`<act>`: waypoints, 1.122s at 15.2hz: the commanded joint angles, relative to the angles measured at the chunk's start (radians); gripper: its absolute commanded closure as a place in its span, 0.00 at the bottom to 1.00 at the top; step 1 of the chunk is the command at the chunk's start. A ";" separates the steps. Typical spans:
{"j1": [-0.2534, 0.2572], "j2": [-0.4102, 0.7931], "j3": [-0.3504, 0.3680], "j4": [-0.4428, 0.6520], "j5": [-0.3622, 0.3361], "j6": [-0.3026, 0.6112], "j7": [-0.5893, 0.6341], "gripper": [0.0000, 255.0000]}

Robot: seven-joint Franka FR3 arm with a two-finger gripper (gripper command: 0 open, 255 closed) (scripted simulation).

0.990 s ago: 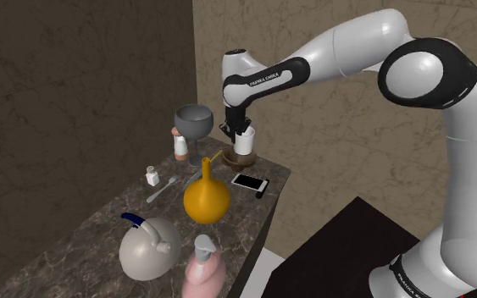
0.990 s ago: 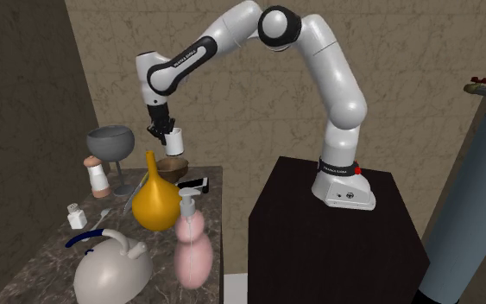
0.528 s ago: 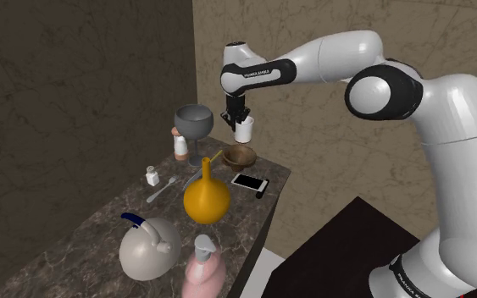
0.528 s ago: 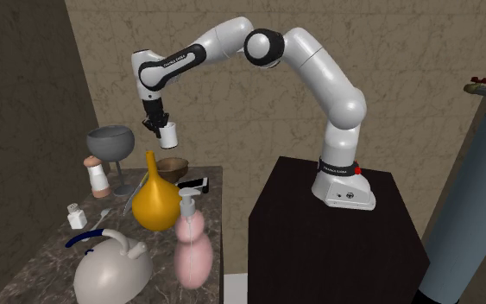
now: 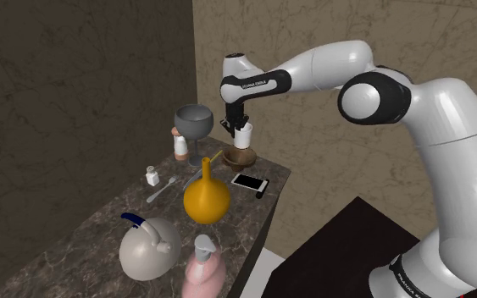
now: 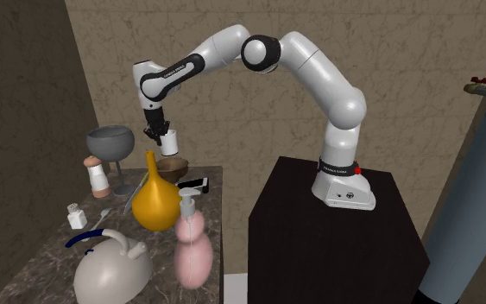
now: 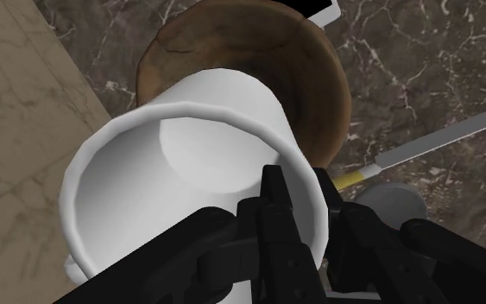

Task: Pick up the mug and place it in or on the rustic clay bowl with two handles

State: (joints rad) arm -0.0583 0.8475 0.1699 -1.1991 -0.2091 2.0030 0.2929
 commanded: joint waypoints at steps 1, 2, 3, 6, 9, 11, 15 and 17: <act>0.000 0.012 -0.002 -0.006 -0.002 0.019 0.001 1.00; 0.000 0.019 -0.002 -0.008 -0.003 0.027 0.002 1.00; 0.000 0.026 -0.003 -0.010 -0.004 0.036 0.003 1.00; 0.001 0.047 -0.006 -0.013 -0.007 0.061 0.006 1.00; 0.002 0.068 -0.008 -0.014 -0.010 0.082 0.008 1.00; 0.002 0.068 -0.008 -0.013 -0.010 0.081 0.008 1.00; 0.002 0.068 -0.008 -0.013 -0.010 0.081 0.008 1.00; 0.002 0.068 -0.008 -0.013 -0.010 0.082 0.008 0.00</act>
State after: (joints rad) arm -0.0560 0.9153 0.1615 -1.2125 -0.2193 2.0844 0.3013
